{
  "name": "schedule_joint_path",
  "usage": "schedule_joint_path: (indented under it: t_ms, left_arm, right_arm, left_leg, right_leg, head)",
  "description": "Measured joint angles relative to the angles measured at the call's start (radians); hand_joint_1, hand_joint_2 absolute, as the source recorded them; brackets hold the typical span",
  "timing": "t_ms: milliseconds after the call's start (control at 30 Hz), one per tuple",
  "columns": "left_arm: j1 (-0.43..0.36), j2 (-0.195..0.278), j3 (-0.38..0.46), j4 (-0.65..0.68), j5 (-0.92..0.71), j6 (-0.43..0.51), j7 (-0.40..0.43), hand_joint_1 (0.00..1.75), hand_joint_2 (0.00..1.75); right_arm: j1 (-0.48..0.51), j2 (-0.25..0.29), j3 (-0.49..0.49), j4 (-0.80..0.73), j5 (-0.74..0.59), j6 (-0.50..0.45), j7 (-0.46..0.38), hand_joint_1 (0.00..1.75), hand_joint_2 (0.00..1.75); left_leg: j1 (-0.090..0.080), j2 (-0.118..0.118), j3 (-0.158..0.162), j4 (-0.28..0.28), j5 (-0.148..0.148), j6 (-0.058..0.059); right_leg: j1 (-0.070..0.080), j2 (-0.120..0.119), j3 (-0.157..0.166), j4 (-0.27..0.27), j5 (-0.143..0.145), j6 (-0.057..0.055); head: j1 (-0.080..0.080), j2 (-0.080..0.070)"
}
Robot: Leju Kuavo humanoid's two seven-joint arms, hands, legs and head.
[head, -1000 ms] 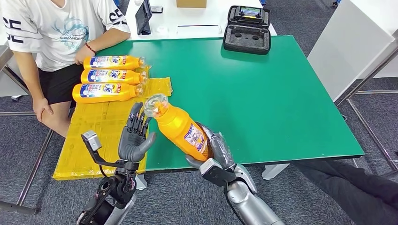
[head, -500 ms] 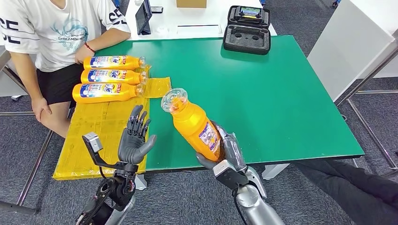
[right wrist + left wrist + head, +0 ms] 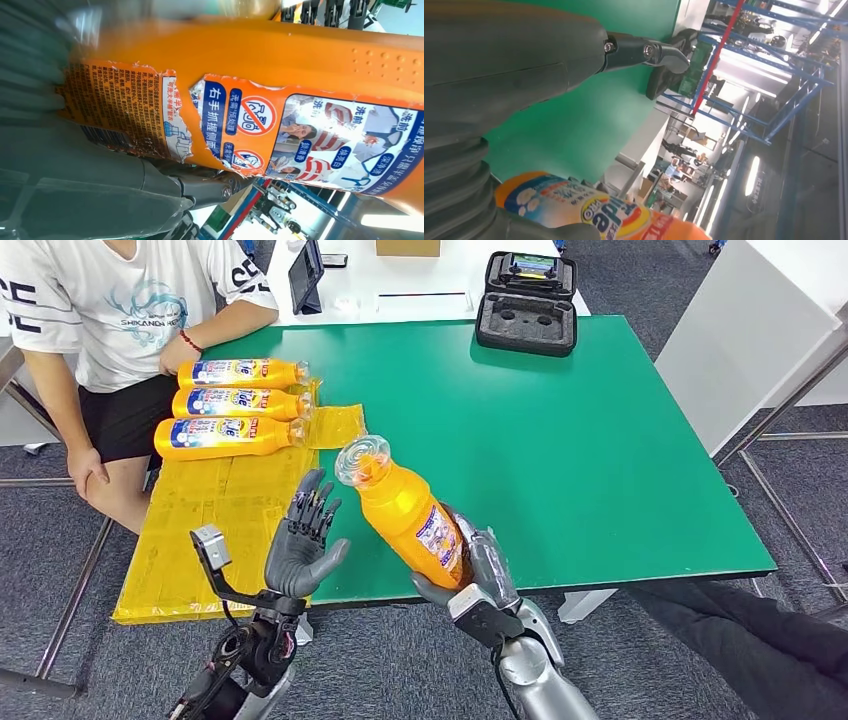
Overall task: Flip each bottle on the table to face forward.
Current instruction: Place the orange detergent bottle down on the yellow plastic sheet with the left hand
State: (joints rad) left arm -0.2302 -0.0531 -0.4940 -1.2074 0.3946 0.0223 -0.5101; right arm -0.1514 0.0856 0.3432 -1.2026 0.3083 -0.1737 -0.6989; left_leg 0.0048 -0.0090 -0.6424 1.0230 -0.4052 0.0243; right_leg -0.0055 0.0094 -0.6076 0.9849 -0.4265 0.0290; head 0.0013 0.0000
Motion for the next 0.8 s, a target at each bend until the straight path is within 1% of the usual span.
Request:
schedule_joint_path:
  t_ms: [167,433,567,667,800]
  left_arm:
    - [0.003,0.0,-0.005,-0.009,0.0,-0.001,0.002,0.0,1.75]
    - [0.018,0.0,-0.01,-0.034,0.001,-0.007,0.013,0.0,1.75]
    - [0.021,0.0,-0.012,-0.041,-0.004,-0.006,0.021,0.0,1.75]
    - [0.019,0.001,-0.026,-0.045,-0.023,-0.008,0.032,0.0,1.75]
    - [0.012,0.002,-0.071,-0.056,-0.043,-0.024,0.041,0.0,1.75]
  right_arm:
    - [0.001,0.002,-0.008,0.003,-0.002,0.002,0.0,1.75,1.75]
    - [0.01,0.004,-0.071,0.005,-0.011,0.005,0.0,1.75,1.75]
    - [0.006,0.005,-0.086,0.016,0.005,0.024,0.001,1.75,1.75]
    - [-0.006,0.017,-0.083,0.047,0.039,0.042,0.006,1.75,1.75]
    - [-0.028,0.044,-0.065,0.102,0.069,0.047,0.008,1.75,1.75]
  left_leg:
    - [0.0,0.0,0.0,0.0,0.0,0.0]
    - [0.0,0.0,0.0,0.0,0.0,0.0]
    - [0.0,0.0,-0.001,0.0,0.0,0.0]
    - [0.0,0.0,0.0,0.0,0.0,0.0]
    - [0.0,0.0,0.0,0.0,0.0,0.0]
  right_leg:
    - [0.0,0.0,0.0,0.0,0.0,0.0]
    - [0.0,0.0,0.0,0.0,0.0,0.0]
    - [0.0,0.0,0.0,0.0,0.0,0.0]
    - [0.0,0.0,0.0,0.0,0.0,0.0]
    - [0.0,0.0,0.0,0.0,0.0,0.0]
  head:
    - [0.0,0.0]
    - [0.0,0.0]
    - [0.0,0.0]
    - [0.0,0.0]
    - [0.0,0.0]
